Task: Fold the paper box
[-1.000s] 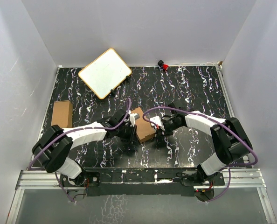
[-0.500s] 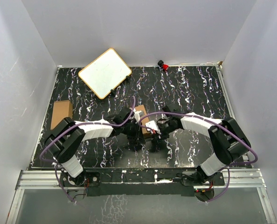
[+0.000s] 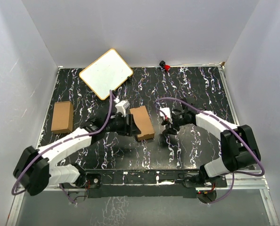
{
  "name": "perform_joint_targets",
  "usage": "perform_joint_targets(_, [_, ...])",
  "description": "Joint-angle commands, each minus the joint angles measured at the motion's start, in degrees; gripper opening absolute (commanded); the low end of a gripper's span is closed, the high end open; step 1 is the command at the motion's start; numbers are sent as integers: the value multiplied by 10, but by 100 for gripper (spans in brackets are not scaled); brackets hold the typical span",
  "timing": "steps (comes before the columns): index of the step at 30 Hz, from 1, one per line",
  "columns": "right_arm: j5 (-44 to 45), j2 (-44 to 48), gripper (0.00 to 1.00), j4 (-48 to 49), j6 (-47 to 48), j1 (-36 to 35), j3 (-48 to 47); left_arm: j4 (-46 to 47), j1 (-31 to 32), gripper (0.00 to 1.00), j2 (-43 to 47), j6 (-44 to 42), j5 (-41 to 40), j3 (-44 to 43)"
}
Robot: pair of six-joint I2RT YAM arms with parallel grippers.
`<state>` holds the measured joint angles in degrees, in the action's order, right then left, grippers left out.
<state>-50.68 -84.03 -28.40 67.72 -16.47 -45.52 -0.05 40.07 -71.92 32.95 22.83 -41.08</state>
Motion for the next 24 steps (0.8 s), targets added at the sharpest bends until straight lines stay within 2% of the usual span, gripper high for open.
perform_joint_targets(1, [-87, 16, 56, 54, -145, 21, -42, 13, -6, 65, 77, 10, -103, 40])
perform_joint_targets(3, [-120, 11, 62, 101, -300, 32, -51, 52, -7, 80, 104, 28, -137, 67])
perform_joint_targets(5, [-160, 0, 68, 189, -440, 45, -45, 99, -9, 95, 126, 63, -163, 101])
perform_joint_targets(7, [-181, -13, 74, 293, -589, 56, -16, 163, -10, 97, 139, 94, -167, 137])
perform_joint_targets(10, [-143, -44, 78, 443, -785, 58, 29, 223, -10, 97, 136, 131, -160, 173])
perform_joint_targets(13, [-137, -96, 77, 447, -853, 58, 14, 249, -11, 97, 120, 149, -156, 183])
perform_joint_targets(17, [-137, -155, 75, 412, -870, 58, -15, 287, -11, 97, 96, 171, -155, 196])
perform_joint_targets(24, [-144, -222, 68, 421, -923, 53, -24, 303, -11, 97, 64, 204, -173, 212])
